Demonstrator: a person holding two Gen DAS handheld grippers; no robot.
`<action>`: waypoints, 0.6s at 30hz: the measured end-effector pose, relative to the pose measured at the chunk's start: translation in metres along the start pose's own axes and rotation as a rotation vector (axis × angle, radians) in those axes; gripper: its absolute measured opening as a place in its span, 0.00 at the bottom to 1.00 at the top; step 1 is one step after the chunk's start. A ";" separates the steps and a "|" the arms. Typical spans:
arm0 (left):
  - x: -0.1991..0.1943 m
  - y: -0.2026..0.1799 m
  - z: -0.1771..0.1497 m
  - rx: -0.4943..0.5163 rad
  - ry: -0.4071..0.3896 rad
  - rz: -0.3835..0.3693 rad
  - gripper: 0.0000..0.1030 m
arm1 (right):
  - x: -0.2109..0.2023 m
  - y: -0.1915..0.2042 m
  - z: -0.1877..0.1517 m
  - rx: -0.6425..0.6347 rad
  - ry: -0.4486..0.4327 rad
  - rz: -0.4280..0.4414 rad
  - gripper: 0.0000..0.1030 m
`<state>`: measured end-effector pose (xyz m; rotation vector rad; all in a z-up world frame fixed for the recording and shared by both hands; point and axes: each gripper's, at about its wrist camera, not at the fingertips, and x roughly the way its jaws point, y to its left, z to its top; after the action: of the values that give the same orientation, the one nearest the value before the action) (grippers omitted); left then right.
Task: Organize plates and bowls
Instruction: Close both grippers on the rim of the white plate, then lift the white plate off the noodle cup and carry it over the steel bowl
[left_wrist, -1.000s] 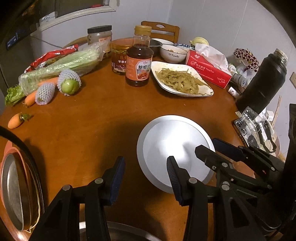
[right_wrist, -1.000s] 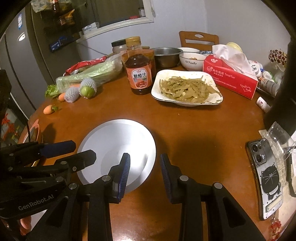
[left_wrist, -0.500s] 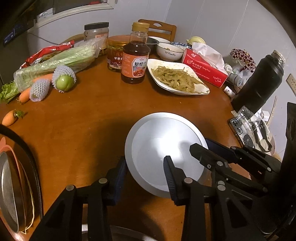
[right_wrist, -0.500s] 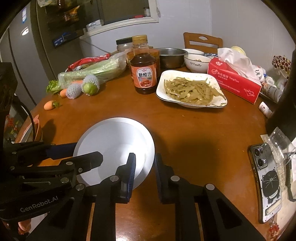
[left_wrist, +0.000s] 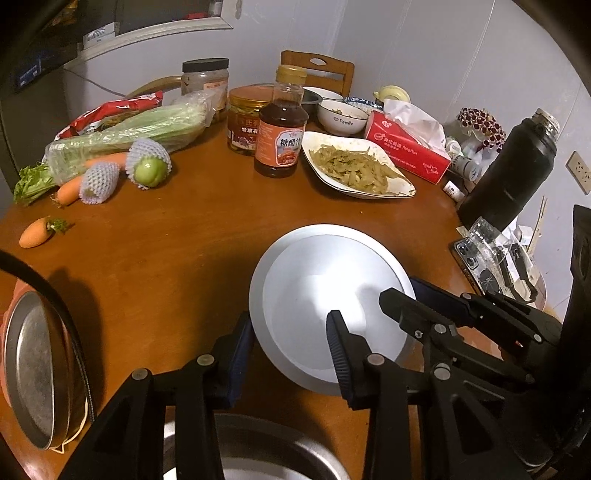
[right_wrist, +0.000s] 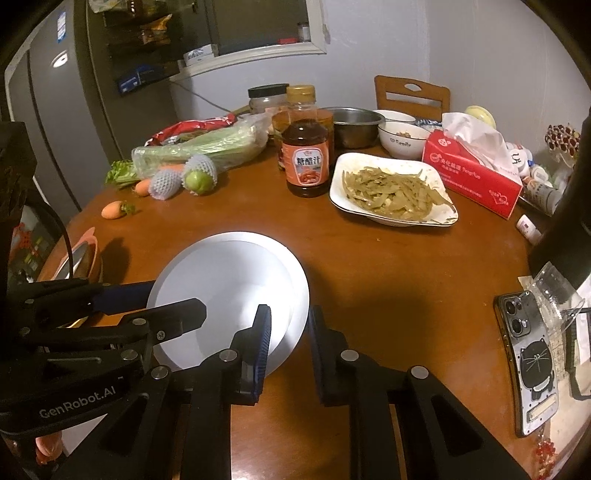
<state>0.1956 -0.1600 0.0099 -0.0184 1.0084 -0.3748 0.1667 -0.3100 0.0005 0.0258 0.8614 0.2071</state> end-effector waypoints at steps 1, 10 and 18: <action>-0.002 0.001 -0.001 -0.002 -0.002 0.000 0.38 | -0.002 0.003 0.000 -0.005 -0.004 -0.001 0.20; -0.020 0.007 -0.009 -0.008 -0.030 0.004 0.38 | -0.016 0.017 0.001 -0.028 -0.026 0.000 0.20; -0.040 0.015 -0.016 -0.020 -0.066 0.007 0.38 | -0.031 0.032 0.000 -0.046 -0.052 0.010 0.20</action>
<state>0.1682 -0.1306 0.0315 -0.0450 0.9473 -0.3550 0.1421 -0.2841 0.0272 -0.0076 0.8051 0.2344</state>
